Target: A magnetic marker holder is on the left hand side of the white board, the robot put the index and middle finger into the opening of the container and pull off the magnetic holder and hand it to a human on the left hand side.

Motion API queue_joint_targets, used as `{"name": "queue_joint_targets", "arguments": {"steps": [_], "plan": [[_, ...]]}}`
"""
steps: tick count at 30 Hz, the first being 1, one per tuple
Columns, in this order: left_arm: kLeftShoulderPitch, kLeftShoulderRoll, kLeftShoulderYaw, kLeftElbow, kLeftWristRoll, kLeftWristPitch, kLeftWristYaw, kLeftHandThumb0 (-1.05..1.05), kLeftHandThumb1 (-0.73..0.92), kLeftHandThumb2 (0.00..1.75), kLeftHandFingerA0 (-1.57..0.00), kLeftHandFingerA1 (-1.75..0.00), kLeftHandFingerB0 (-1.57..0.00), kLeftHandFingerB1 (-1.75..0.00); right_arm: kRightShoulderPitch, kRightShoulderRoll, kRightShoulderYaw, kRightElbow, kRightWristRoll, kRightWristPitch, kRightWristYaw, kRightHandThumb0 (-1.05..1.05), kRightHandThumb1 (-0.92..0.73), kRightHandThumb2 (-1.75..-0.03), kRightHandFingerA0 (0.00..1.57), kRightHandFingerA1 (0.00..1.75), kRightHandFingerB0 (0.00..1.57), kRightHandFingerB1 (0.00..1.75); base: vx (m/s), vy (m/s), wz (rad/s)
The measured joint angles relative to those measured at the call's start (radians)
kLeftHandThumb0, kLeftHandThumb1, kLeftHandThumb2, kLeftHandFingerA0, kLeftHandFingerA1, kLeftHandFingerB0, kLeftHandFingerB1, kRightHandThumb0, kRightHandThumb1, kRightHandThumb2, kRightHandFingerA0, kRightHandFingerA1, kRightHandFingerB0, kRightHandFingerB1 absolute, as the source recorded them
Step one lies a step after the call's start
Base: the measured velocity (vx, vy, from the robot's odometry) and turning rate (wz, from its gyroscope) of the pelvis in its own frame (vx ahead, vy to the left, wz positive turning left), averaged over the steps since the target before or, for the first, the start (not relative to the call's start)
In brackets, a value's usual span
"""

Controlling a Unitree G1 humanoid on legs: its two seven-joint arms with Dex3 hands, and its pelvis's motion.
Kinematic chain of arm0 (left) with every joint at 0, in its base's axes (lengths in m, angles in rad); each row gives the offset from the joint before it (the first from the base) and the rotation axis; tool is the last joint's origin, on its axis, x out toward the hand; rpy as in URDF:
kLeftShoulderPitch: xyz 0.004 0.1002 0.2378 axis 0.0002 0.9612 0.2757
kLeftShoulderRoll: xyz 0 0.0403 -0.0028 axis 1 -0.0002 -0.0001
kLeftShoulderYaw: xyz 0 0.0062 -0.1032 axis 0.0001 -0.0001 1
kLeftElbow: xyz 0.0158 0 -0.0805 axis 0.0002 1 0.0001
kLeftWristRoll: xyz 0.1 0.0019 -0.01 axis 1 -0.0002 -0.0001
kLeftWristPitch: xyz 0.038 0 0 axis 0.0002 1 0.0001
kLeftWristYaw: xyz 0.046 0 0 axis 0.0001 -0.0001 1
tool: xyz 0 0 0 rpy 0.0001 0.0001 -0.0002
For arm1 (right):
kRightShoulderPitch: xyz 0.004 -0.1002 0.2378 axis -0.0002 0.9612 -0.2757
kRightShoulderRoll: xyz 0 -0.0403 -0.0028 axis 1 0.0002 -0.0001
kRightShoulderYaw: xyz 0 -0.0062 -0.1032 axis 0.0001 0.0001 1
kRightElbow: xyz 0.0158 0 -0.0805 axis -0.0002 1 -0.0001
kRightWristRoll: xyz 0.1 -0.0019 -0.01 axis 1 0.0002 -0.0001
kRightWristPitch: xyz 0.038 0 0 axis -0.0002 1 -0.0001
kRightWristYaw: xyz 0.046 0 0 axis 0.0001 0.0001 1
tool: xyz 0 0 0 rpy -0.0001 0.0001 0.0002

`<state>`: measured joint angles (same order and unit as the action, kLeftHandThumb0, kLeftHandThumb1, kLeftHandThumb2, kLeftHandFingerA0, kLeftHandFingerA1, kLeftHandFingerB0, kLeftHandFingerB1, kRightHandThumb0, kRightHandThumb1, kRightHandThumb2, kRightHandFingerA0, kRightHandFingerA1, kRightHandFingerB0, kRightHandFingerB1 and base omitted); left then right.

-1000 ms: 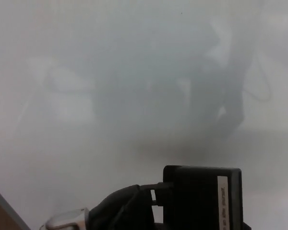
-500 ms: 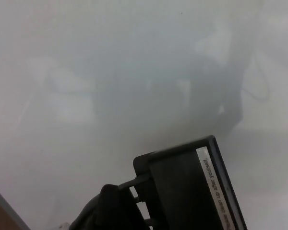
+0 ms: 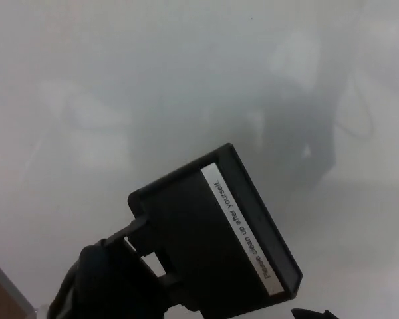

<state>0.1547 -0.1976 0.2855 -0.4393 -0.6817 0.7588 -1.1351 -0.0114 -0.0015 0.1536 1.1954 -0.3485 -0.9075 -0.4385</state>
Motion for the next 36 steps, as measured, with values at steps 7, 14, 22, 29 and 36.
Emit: {"name": "queue_joint_targets", "arguments": {"steps": [7,14,22,29,36], "plan": [[-0.008,0.011,0.094,-0.006,-0.082,0.0,0.019,-0.7,0.69,1.06,-0.25,-0.51,-0.34,-0.51,0.002,0.0,0.002,0.0,0.0,0.0,0.0,-0.47,-0.65,-0.59,0.87,0.62,0.53,0.48,0.0,0.0,0.0],[0.0,0.041,0.193,0.02,-0.18,0.001,0.038,-0.66,0.75,0.69,-0.47,-0.39,-0.37,-0.37,0.004,0.0,0.004,0.0,-0.001,0.0,0.0,-0.48,-0.65,-0.6,0.87,0.63,0.54,0.48,0.0,0.0,0.0],[0.004,0.045,0.268,0.048,-0.284,0.001,0.061,-0.62,0.56,0.91,-0.45,-0.52,-0.35,-0.5,0.01,0.0,0.011,0.0,-0.002,0.0,0.0,-0.47,-0.65,-0.59,0.87,0.63,0.54,0.49,0.0,0.0,0.0],[0.009,0.046,0.3,0.076,-0.38,0.002,0.078,-0.6,0.69,0.61,-0.52,-0.35,-0.39,-0.37,0.014,-0.001,0.018,0.001,-0.003,0.0,0.0,-0.46,-0.65,-0.59,0.87,0.64,0.55,0.5,0.0,0.0,0.0],[0.009,0.05,0.317,0.103,-0.47,0.006,0.092,-0.57,0.69,0.61,-0.51,-0.35,-0.35,-0.37,0.016,-0.003,0.023,0.001,-0.005,0.0,0.0,-0.45,-0.52,-0.92,0.86,0.77,0.49,0.63,0.0,0.0,0.0]]}}
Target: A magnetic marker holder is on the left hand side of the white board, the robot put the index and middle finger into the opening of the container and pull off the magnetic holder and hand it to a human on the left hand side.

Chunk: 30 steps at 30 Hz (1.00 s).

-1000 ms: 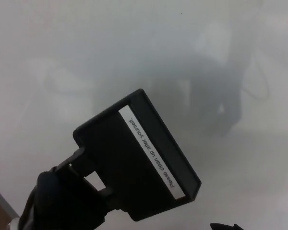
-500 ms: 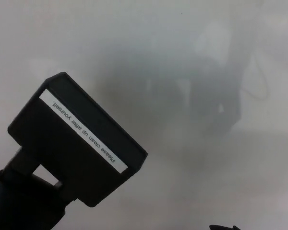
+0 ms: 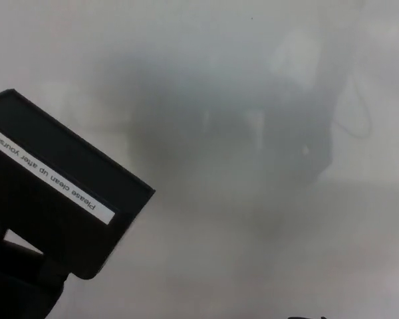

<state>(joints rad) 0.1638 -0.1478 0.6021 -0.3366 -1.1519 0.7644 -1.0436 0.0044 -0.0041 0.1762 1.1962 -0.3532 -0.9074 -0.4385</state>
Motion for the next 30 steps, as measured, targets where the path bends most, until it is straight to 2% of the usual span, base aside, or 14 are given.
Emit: {"name": "queue_joint_targets", "arguments": {"steps": [7,8,18,19,20,21,30], "plan": [[0.0,0.023,0.003,0.021,-0.099,0.019,0.019,-0.59,0.68,0.61,-0.5,-0.35,-0.36,-0.38,0.001,-0.002,0.003,0.0,-0.001,0.0,0.0,-0.44,-0.52,-0.92,0.86,0.77,0.5,0.63,0.0,0.0,0.0],[0.001,0.026,0.002,0.022,-0.109,0.02,0.021,-0.6,0.68,0.61,-0.5,-0.35,-0.36,-0.38,0.001,-0.002,0.004,0.0,-0.001,0.0,0.0,-0.44,-0.64,-0.59,0.88,0.63,0.56,0.5,0.0,0.0,0.0],[0.002,0.07,-0.016,0.035,-0.244,0.027,0.054,-0.62,0.67,0.61,-0.48,-0.35,-0.34,-0.38,0.001,-0.013,0.011,0.001,-0.007,0.003,0.0,-0.45,-0.64,-0.59,0.88,0.64,0.56,0.49,0.0,0.0,0.0],[0.003,0.075,-0.019,0.035,-0.256,0.027,0.056,-0.6,0.68,0.61,-0.49,-0.35,-0.34,-0.38,0.001,-0.015,0.012,0.001,-0.008,0.003,0.0,-0.45,-0.53,-0.93,0.86,0.77,0.5,0.63,0.0,0.0,0.0],[0.004,0.079,-0.023,0.035,-0.272,0.027,0.06,-0.6,0.68,0.61,-0.49,-0.35,-0.34,-0.38,0.001,-0.017,0.012,0.001,-0.009,0.004,0.0,-0.45,-0.53,-0.93,0.86,0.77,0.5,0.63,0.0,0.0,0.0],[0.006,0.082,-0.027,0.035,-0.285,0.027,0.064,-0.6,0.68,0.61,-0.51,-0.36,-0.37,-0.37,0.001,-0.019,0.013,0.001,-0.01,0.004,-0.001,-0.45,-0.65,-0.59,0.87,0.62,0.55,0.5,0.0,0.0,0.0],[0.026,0.101,-0.051,0.036,-0.347,0.021,0.089,-0.61,0.68,0.61,-0.5,-0.36,-0.37,-0.37,0.0,-0.028,0.018,0.001,-0.021,0.009,-0.01,-0.43,-0.64,-0.59,0.88,0.64,0.56,0.5,0.0,0.0,0.0]]}}
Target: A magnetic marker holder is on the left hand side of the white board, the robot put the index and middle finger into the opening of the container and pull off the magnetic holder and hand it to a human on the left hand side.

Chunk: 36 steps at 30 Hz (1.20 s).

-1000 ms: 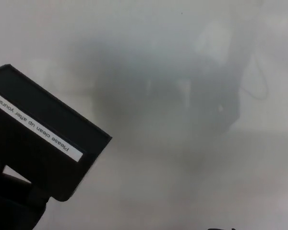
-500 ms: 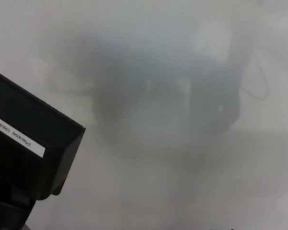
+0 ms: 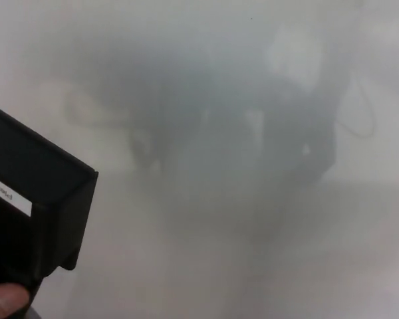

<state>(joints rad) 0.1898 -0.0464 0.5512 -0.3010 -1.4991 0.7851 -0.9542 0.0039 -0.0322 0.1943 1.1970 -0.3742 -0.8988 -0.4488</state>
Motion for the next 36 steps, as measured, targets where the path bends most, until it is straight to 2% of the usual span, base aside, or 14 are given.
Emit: {"name": "queue_joint_targets", "arguments": {"steps": [2,3,4,9,10,24,25,26,27,32,33,34,35,36], "plan": [[0.002,0.002,-0.005,0.001,-0.004,-0.001,0.002,-0.62,0.67,0.63,-0.5,-0.36,-0.36,-0.37,0.0,-0.001,0.001,0.0,-0.002,0.0,-0.001,-0.45,-0.64,-0.59,0.88,0.64,0.57,0.5,0.0,0.0,0.0],[0.004,0.004,-0.01,0.001,-0.008,-0.002,0.007,-0.5,0.51,0.98,-0.44,-0.58,-0.21,-0.49,-0.001,-0.001,0.001,0.0,-0.003,0.0,-0.003,-0.44,-0.65,-0.59,0.87,0.63,0.57,0.5,0.0,0.0,0.0],[0.005,0.005,-0.013,0.001,-0.01,-0.003,0.009,-0.5,0.51,0.98,-0.44,-0.58,-0.21,-0.49,-0.001,-0.001,0.001,0.0,-0.004,0.0,-0.004,-0.44,-0.65,-0.59,0.87,0.63,0.57,0.5,0.0,0.0,0.0],[0.011,0.008,-0.022,0.0,-0.025,-0.013,0.017,-0.62,0.54,0.88,-0.44,-0.5,-0.33,-0.5,-0.002,-0.002,0.001,0.0,-0.007,0.002,-0.005,-0.45,-0.65,-0.59,0.87,0.63,0.57,0.51,0.0,0.0,0.0],[0.011,0.008,-0.023,0.0,-0.028,-0.016,0.017,-0.57,0.67,0.6,-0.51,-0.35,-0.36,-0.38,-0.002,-0.002,0.001,0.0,-0.007,0.002,-0.005,-0.46,-0.65,-0.59,0.88,0.64,0.57,0.5,0.0,0.0,0.0],[0.013,0.02,-0.054,0.005,-0.046,-0.04,0.015,-0.61,0.64,0.61,-0.52,-0.36,-0.38,-0.38,-0.004,-0.002,-0.003,0.0,-0.009,0.005,-0.005,-0.44,-0.64,-0.59,0.87,0.64,0.58,0.51,0.0,0.0,0.0],[0.013,0.02,-0.054,0.005,-0.046,-0.04,0.015,-0.51,0.48,0.96,-0.44,-0.58,-0.22,-0.49,-0.004,-0.002,-0.003,0.0,-0.009,0.005,-0.005,-0.44,-0.64,-0.59,0.87,0.64,0.58,0.51,0.0,0.0,0.0],[0.013,0.02,-0.058,0.005,-0.046,-0.043,0.016,-0.51,0.48,0.96,-0.44,-0.58,-0.22,-0.49,-0.005,-0.002,-0.003,0.0,-0.009,0.006,-0.005,-0.44,-0.64,-0.59,0.87,0.64,0.58,0.51,0.0,0.0,0.0],[0.013,0.02,-0.061,0.005,-0.046,-0.045,0.016,-0.59,0.66,0.59,-0.52,-0.35,-0.39,-0.38,-0.005,-0.002,-0.003,0.0,-0.009,0.006,-0.006,-0.44,-0.64,-0.59,0.88,0.65,0.58,0.51,0.0,0.0,0.0],[0.014,0.022,-0.072,0.007,-0.046,-0.052,0.015,-0.63,0.63,0.62,-0.5,-0.37,-0.36,-0.39,-0.008,-0.002,-0.002,0.0,-0.011,0.006,-0.009,-0.44,-0.64,-0.59,0.87,0.65,0.58,0.51,0.0,0.0,0.0],[0.014,0.024,-0.073,0.009,-0.046,-0.053,0.015,-0.64,0.53,0.88,-0.43,-0.5,-0.33,-0.5,-0.008,-0.002,-0.002,0.0,-0.011,0.006,-0.009,-0.44,-0.64,-0.59,0.87,0.65,0.58,0.51,0.0,0.0,0.0],[0.014,0.026,-0.075,0.011,-0.046,-0.053,0.015,-0.64,0.53,0.88,-0.43,-0.5,-0.33,-0.5,-0.009,-0.002,-0.002,0.0,-0.011,0.006,-0.01,-0.44,-0.64,-0.59,0.87,0.65,0.58,0.51,0.0,0.0,0.0],[0.014,0.027,-0.076,0.013,-0.046,-0.053,0.015,-0.62,0.62,0.61,-0.5,-0.36,-0.37,-0.39,-0.009,-0.002,-0.002,0.0,-0.011,0.006,-0.011,-0.44,-0.64,-0.59,0.87,0.65,0.57,0.51,0.0,0.0,0.0],[0.014,0.028,-0.078,0.015,-0.046,-0.054,0.014,-0.62,0.62,0.61,-0.5,-0.36,-0.37,-0.39,-0.011,-0.002,-0.002,0.0,-0.012,0.006,-0.011,-0.44,-0.64,-0.59,0.87,0.65,0.57,0.51,0.0,0.0,0.0]]}}
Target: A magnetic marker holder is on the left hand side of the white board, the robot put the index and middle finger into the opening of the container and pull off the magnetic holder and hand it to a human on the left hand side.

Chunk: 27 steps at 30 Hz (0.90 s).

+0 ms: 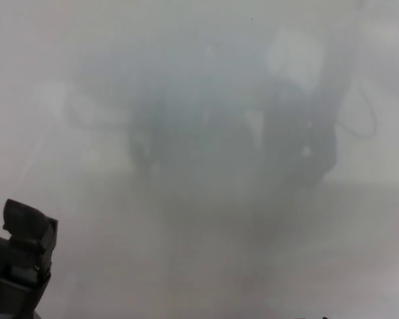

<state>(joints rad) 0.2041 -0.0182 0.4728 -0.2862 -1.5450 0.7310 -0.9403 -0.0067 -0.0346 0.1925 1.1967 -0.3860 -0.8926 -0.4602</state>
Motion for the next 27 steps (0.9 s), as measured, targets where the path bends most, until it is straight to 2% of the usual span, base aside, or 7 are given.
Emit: {"name": "queue_joint_targets", "arguments": {"steps": [7,11,12,13,14,15,27], "plan": [[0.002,0.014,-0.013,0.016,0.002,-0.008,-0.006,-0.62,0.63,0.6,-0.49,-0.36,-0.36,-0.38,-0.002,0.0,0.004,-0.003,-0.003,0.0,-0.007,-0.43,-0.64,-0.59,0.87,0.65,0.57,0.52,0.0,0.0,0.0],[0.003,0.019,-0.031,0.028,0.013,-0.016,-0.009,-0.52,0.69,0.61,-0.43,-0.34,-0.36,-0.39,-0.002,-0.001,0.006,-0.004,-0.006,0.001,-0.014,-0.42,-0.64,-0.59,0.88,0.65,0.57,0.52,0.0,0.0,0.0],[0.004,0.021,-0.046,0.037,0.027,-0.02,-0.009,-0.51,0.53,0.91,-0.38,-0.53,-0.29,-0.5,-0.002,-0.001,0.005,-0.004,-0.005,0.001,-0.015,-0.43,-0.64,-0.59,0.88,0.65,0.57,0.53,0.0,0.0,0.0],[0.005,0.024,-0.053,0.043,0.035,-0.021,-0.009,-0.51,0.53,0.91,-0.38,-0.53,-0.29,-0.5,-0.002,-0.001,0.005,-0.004,-0.006,0.001,-0.015,-0.43,-0.64,-0.59,0.88,0.65,0.57,0.53,0.0,0.0,0.0],[0.009,0.031,-0.069,0.056,0.056,-0.024,-0.007,-0.44,0.72,0.62,-0.37,-0.34,-0.38,-0.36,-0.002,-0.001,0.005,-0.004,-0.006,0.001,-0.016,-0.44,-0.64,-0.59,0.87,0.65,0.58,0.51,0.0,0.0,0.0],[0.009,0.031,-0.069,0.056,0.056,-0.024,-0.007,-0.4,0.73,0.62,-0.31,-0.35,-0.33,-0.34,-0.002,-0.001,0.005,-0.004,-0.006,0.001,-0.016,-0.45,-0.65,-0.6,0.87,0.65,0.57,0.51,0.0,0.0,0.0],[0.023,0.064,-0.203,0.218,0.259,-0.14,0.01,-0.4,0.65,0.6,-0.32,-0.39,-0.35,-0.32,-0.003,0.001,0.007,-0.004,-0.006,0.001,-0.016,-0.42,-0.64,-0.59,0.87,0.65,0.58,0.5,0.0,0.0,0.0]]}}
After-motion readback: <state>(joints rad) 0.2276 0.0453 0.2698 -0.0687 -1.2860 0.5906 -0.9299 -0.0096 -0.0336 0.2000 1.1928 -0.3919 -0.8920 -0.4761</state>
